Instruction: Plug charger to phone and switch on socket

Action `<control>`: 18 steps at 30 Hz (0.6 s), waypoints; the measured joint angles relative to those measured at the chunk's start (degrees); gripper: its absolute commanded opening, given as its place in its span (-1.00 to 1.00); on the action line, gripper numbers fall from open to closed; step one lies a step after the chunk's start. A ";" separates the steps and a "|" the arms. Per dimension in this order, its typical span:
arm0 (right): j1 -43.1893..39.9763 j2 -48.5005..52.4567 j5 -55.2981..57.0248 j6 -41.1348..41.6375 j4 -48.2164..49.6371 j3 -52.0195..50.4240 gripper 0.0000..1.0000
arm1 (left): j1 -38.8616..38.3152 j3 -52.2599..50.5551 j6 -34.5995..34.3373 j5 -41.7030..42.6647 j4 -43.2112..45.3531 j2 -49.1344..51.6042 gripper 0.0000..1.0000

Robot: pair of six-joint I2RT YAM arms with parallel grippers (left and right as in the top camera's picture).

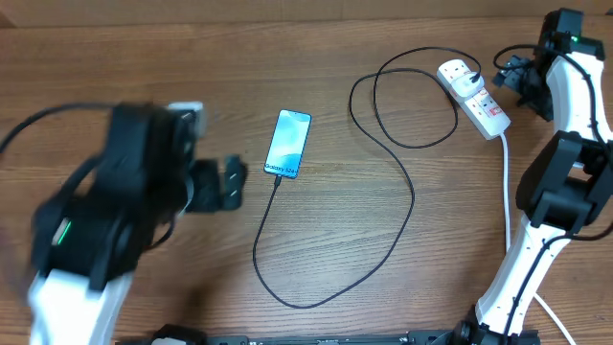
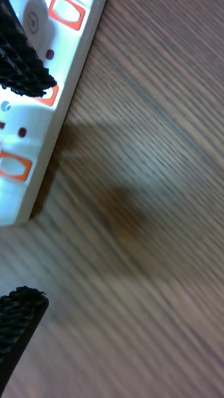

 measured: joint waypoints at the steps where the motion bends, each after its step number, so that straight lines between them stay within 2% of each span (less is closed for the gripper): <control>1: 0.00 0.20 -0.26 0.02 0.20 0.00 1.00 | 0.00 0.00 -0.20 -1.49 -0.02 -2.10 0.99; 7: 0.02 0.57 -1.77 0.22 0.61 0.00 1.00 | 0.00 0.04 -0.74 -8.70 -0.04 -9.68 0.99; 18: 0.02 2.47 -4.74 1.07 0.74 0.00 1.00 | 0.00 0.04 -0.76 -10.84 -0.04 -8.66 0.99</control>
